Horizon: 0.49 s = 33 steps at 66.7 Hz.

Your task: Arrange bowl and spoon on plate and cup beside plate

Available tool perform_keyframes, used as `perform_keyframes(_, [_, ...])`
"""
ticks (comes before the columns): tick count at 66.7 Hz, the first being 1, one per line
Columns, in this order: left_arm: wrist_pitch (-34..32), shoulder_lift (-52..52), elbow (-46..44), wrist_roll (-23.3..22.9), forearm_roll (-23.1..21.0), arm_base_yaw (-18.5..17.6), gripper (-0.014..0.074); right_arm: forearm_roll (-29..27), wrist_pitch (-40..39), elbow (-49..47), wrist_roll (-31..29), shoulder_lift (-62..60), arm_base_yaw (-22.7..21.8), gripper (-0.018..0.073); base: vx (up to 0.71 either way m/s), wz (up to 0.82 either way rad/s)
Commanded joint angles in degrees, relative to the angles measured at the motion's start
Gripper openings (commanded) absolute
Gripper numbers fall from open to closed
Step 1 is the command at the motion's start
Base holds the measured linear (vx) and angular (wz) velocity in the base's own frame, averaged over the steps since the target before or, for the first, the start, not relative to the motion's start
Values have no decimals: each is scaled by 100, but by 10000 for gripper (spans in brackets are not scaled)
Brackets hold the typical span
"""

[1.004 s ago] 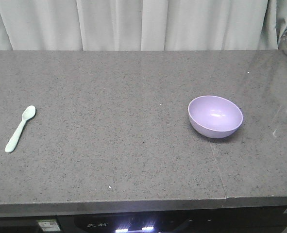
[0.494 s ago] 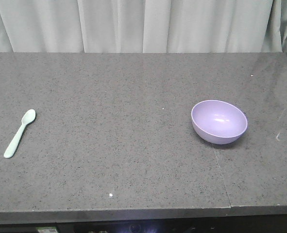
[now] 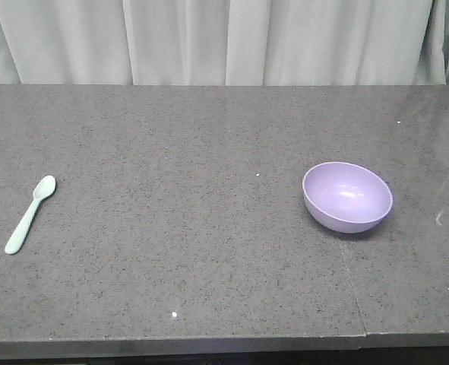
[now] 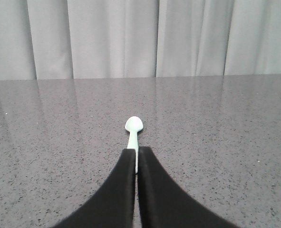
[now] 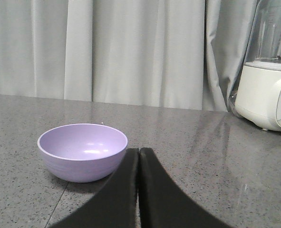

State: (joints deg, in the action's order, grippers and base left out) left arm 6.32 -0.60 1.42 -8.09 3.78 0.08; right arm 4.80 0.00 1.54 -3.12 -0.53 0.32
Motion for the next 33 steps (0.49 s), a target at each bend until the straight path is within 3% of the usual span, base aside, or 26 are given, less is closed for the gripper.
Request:
perform_keyframes(1, [-399, 14, 176, -59, 5, -2, -6, 22, -441, 96, -33, -73, 11, -5, 2, 1])
perform_keyframes(33, [-399, 14, 176, -59, 5, -2, -6, 22, -441, 96, -33, -73, 11, -5, 1, 0])
